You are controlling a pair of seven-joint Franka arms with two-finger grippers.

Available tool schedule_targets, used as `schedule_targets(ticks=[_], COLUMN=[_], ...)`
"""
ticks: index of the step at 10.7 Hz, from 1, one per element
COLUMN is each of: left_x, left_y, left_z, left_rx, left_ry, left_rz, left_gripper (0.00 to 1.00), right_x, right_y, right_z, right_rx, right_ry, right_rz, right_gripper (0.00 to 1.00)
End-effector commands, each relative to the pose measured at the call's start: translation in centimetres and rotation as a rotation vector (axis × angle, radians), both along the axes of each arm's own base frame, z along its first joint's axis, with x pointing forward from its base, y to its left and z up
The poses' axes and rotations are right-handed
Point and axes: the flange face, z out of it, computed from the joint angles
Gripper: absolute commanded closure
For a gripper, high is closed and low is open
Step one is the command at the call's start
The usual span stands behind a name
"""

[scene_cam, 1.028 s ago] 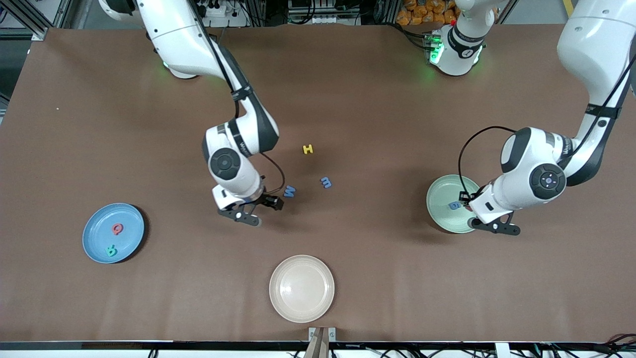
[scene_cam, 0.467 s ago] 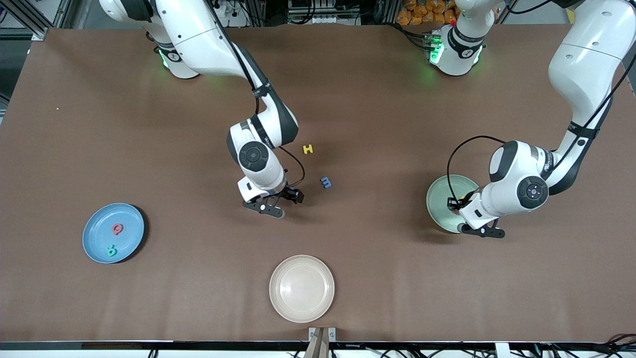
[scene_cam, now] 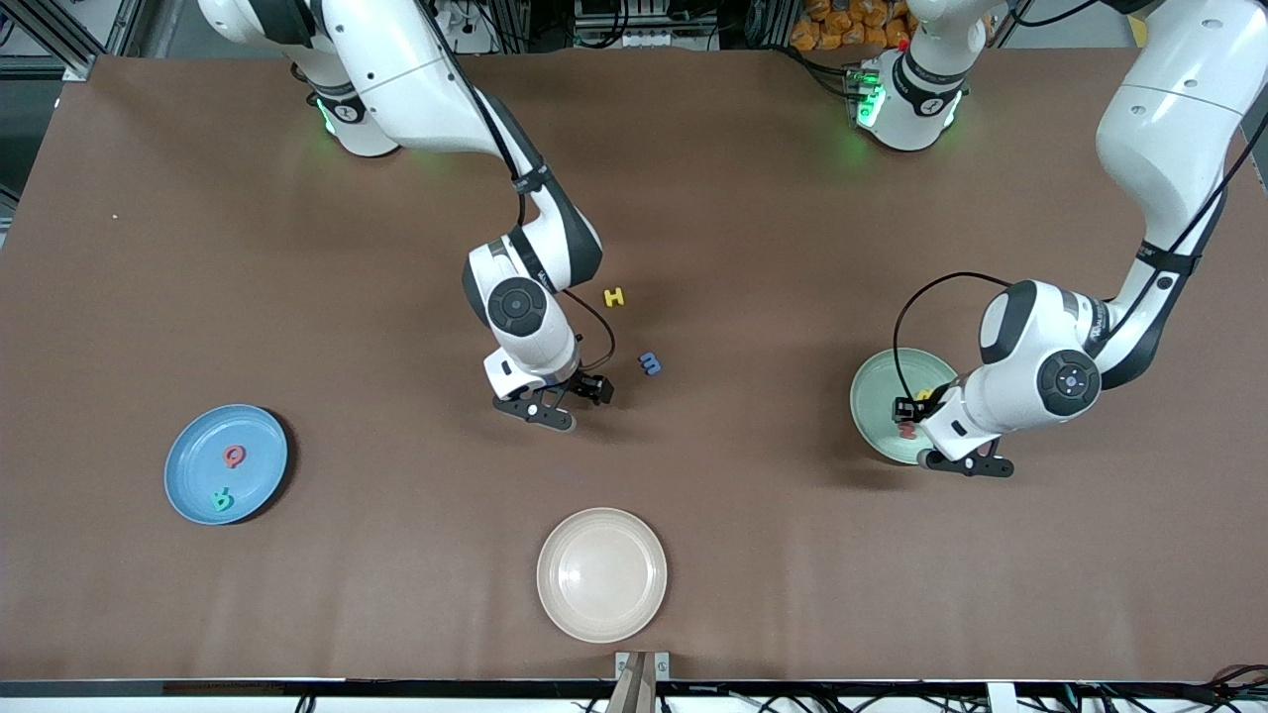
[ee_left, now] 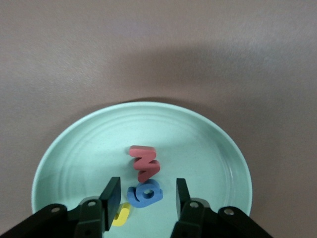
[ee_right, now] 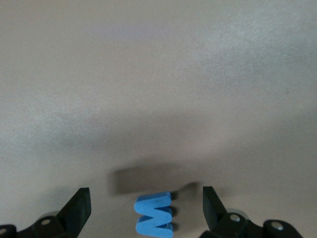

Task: Sort uppercase to blue plate, lowercase to green plate
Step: 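Release the pink 'm' on the green plate while the right gripper grasps blue 'W', then close the right gripper on the blue 'W' and lift it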

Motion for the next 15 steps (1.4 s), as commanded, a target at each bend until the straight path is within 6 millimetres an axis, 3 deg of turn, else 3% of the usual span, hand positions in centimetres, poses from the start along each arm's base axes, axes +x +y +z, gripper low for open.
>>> schedule_targets(ticks=[1, 4, 7, 10, 11, 12, 13, 15], left_x=[-0.4, -0.9, -1.4, -2.0, -2.0, -1.9, -1.8, -1.6], left_y=[-1.1, -3.5, -5.2, -7.1, -7.1, -7.4, -7.4, -7.5], left_z=[4.6, 8.6, 10.0, 10.8, 10.8, 11.0, 11.1, 11.5], left_rx=[0.056, 0.086, 0.082, 0.077, 0.077, 0.075, 0.074, 0.071], left_ry=[-0.014, -0.045, -0.051, -0.049, -0.049, -0.052, -0.054, -0.063], left_rz=[0.037, 0.053, 0.111, 0.131, 0.142, 0.142, 0.145, 0.145], left_gripper=[0.37, 0.3, 0.28, 0.18, 0.14, 0.13, 0.13, 0.05], right_x=[-0.1, -1.0, -1.5, -1.9, -1.9, -2.0, -2.0, -1.9], right_y=[0.6, 1.0, 1.5, 1.1, 1.0, 0.9, 0.9, 0.8], right_z=[-0.7, -1.2, -1.2, -1.8, -1.8, -1.8, -1.8, -1.7], right_rx=[0.003, -0.009, -0.011, -0.027, -0.032, -0.032, -0.032, -0.033], right_ry=[-0.005, 0.01, 0.015, 0.022, 0.021, 0.022, 0.022, 0.021], right_rz=[-0.013, 0.001, 0.005, 0.011, 0.013, 0.012, 0.012, 0.015], right_gripper=[0.0, 0.0, 0.0, 0.0, 0.05, 0.85, 1.0, 1.0])
